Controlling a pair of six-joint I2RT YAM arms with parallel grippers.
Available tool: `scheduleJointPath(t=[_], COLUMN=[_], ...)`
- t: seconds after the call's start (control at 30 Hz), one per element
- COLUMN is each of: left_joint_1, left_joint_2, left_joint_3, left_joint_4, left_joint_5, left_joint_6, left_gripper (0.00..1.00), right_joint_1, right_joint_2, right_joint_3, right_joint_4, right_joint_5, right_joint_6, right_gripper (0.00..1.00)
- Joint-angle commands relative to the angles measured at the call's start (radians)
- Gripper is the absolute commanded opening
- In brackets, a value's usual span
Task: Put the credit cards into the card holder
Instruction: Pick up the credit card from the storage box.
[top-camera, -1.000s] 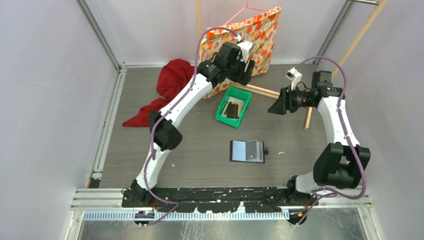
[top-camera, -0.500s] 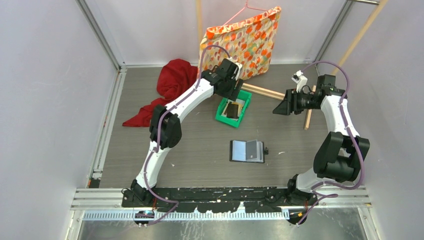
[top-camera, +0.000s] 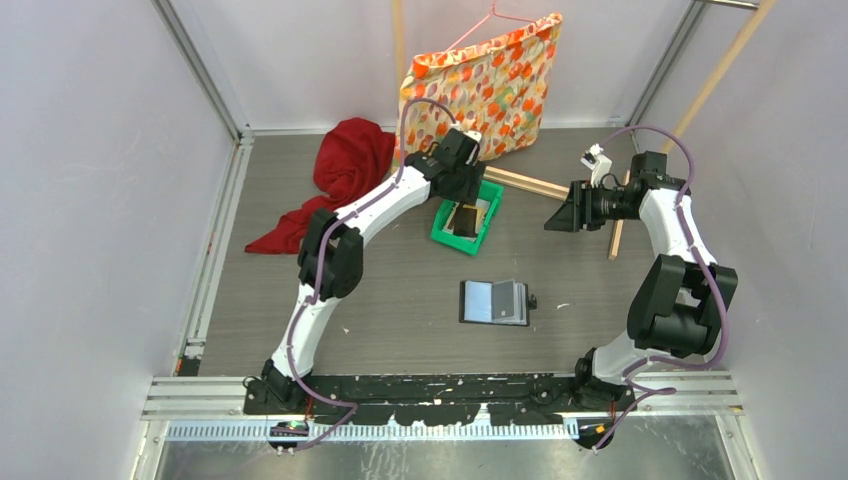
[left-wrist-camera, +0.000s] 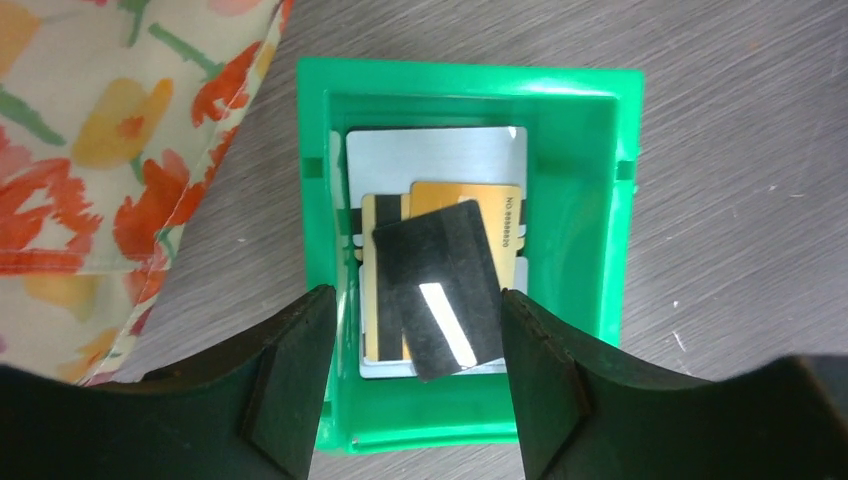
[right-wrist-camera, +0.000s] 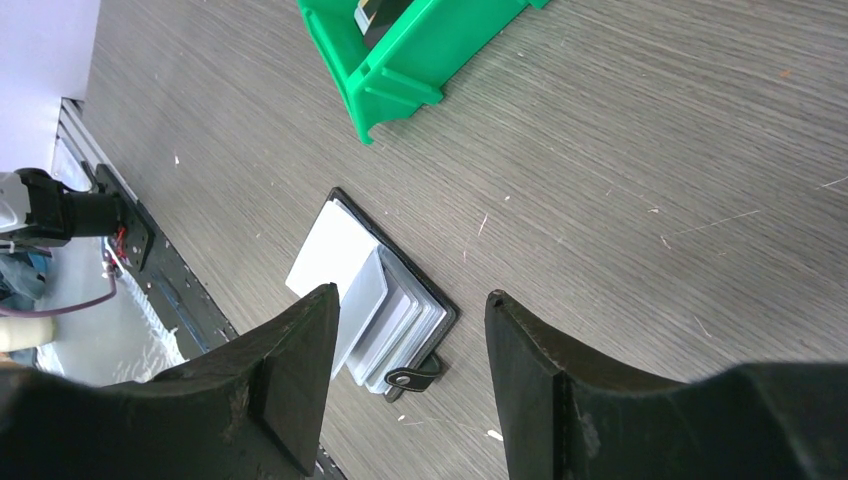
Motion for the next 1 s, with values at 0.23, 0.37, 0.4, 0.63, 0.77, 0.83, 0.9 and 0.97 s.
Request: scheduleJointPath(t=[0.23,0.37,0.4,0.63,0.77,0.83,0.9,0.97], left_joint_1=[-0.050,-0.084,-0.093,-0.122,-0.118,-0.118,-0.118,-0.118], left_joint_2=[-0.014,-0.042,-0.049,-0.032,0.028,0.040,0.041,0.042], left_joint_3=[0.004,-0.015,-0.020,-0.007,0.036,0.033,0.032,0.029], left_joint_4=[0.060,0.084,0.093,0.079,0.024,0.025,0.027,0.032], left_joint_5=[-0.210,-0.279,-0.296,-0.359,-0.365,-0.362,-0.367,-0.374], left_joint_6=[-0.128,-0.102,-0.092,-0.065,-0.087,-0.095,-0.100,-0.103], left_gripper=[0.61,0.61,0.61,0.57,0.57,0.57,0.57,0.57], right_joint_1=[-0.001,-0.001,-0.001,-0.001,-0.001,-0.001,-0.002,-0.001], right_joint_2=[0.004,0.009,0.010,0.010,0.012,0.014,0.017,0.021], right_joint_3=[0.013,0.015,0.014,0.014,0.013,0.015,0.015,0.017], right_joint_4=[-0.005,-0.007,-0.007,-0.009,-0.009,-0.009,-0.010,-0.014], right_joint_5=[-0.009,-0.011,-0.011,-0.013,-0.013,-0.013,-0.013,-0.013], right_joint_6=[-0.012,-0.013,-0.013,-0.015,-0.014,-0.014,-0.015,-0.019], right_gripper=[0.60,0.60,0.60,0.59,0.59,0.59,0.59,0.59])
